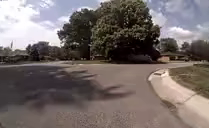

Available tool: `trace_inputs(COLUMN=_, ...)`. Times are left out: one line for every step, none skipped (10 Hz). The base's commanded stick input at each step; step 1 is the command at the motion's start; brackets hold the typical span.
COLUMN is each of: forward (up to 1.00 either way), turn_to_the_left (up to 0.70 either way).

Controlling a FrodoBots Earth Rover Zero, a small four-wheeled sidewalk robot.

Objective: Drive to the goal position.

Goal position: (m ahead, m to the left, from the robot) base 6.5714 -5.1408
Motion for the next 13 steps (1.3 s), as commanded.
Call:
trace_inputs(forward=0.7, turn_to_the_left=-0.35)
trace_inputs(forward=0.7, turn_to_the_left=-0.35)
trace_inputs(forward=0.7, turn_to_the_left=-0.35)
trace_inputs(forward=0.7, turn_to_the_left=-0.35)
trace_inputs(forward=0.7, turn_to_the_left=-0.35)
trace_inputs(forward=0.7, turn_to_the_left=-0.35)
trace_inputs(forward=0.7, turn_to_the_left=-0.35)
trace_inputs(forward=0.7, turn_to_the_left=-0.35)
trace_inputs(forward=0.7, turn_to_the_left=-0.22)
trace_inputs(forward=0.7, turn_to_the_left=0.0)
trace_inputs(forward=0.7, turn_to_the_left=0.0)
trace_inputs(forward=0.7, turn_to_the_left=0.0)
trace_inputs(forward=0.7, turn_to_the_left=0.0)
